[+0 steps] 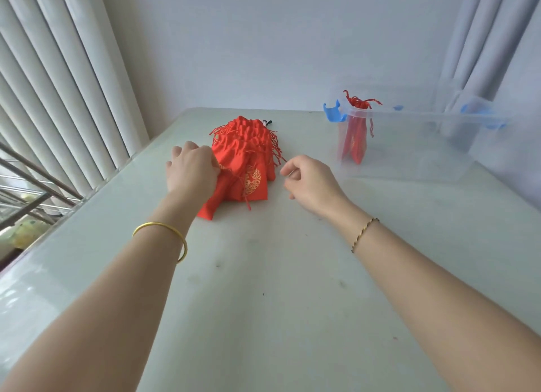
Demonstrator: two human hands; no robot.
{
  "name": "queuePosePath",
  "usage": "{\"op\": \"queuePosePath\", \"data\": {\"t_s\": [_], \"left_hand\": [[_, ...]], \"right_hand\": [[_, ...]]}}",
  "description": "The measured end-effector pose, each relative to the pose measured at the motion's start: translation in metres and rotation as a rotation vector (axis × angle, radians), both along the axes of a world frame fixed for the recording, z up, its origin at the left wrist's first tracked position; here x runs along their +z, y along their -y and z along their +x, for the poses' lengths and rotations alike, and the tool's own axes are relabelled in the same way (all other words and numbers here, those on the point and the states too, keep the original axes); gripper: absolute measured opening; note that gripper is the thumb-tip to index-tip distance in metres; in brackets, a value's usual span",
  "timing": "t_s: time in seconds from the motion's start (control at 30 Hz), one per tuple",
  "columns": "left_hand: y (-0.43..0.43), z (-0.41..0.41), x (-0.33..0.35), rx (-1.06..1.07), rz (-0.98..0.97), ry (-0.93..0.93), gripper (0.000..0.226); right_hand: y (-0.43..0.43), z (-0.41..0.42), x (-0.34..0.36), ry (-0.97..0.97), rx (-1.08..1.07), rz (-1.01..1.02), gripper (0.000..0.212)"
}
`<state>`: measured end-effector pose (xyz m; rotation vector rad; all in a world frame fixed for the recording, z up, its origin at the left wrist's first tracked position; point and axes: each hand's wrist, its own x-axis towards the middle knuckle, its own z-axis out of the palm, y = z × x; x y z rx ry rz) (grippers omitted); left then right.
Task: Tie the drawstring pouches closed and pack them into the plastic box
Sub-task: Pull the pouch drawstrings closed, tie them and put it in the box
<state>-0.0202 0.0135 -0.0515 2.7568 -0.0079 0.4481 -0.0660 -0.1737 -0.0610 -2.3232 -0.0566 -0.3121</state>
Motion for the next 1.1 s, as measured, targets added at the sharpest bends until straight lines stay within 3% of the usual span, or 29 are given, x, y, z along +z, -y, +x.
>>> {"op": "queuePosePath", "data": {"t_s": [0.17, 0.27, 0.37, 0.43, 0.5, 0.67, 0.97, 1.1], "left_hand": [[0.024, -0.024, 0.027, -0.205, 0.051, 0.033, 0.015], [0.054, -0.039, 0.035, -0.372, 0.029, 0.049, 0.012], [0.081, -0.046, 0.032, -0.564, -0.19, 0.077, 0.006], [0.095, -0.047, 0.027, -0.62, -0.397, -0.007, 0.014], [0.106, -0.045, 0.022, -0.625, -0.498, -0.1, 0.02], [0.121, -0.033, 0.011, -0.617, -0.431, -0.09, 0.007], [0.11, -0.022, 0.01, -0.631, -0.36, -0.119, 0.024], [0.102, -0.019, 0.011, -0.57, -0.308, -0.101, 0.017]], "right_hand": [[-0.004, -0.015, 0.009, 0.016, 0.179, 0.223, 0.035], [0.009, -0.021, 0.014, 0.08, 0.185, 0.185, 0.022], [0.038, -0.024, 0.015, 0.133, 0.1, 0.173, 0.01], [0.058, -0.026, 0.014, 0.15, 0.059, 0.221, 0.009], [0.075, -0.027, 0.013, 0.143, 0.037, 0.276, 0.01], [0.101, -0.021, 0.007, 0.013, 0.057, 0.181, 0.011], [0.126, -0.024, 0.012, -0.189, 0.057, 0.159, 0.009], [0.132, -0.023, 0.01, -0.184, 0.024, 0.158, 0.007]]}}
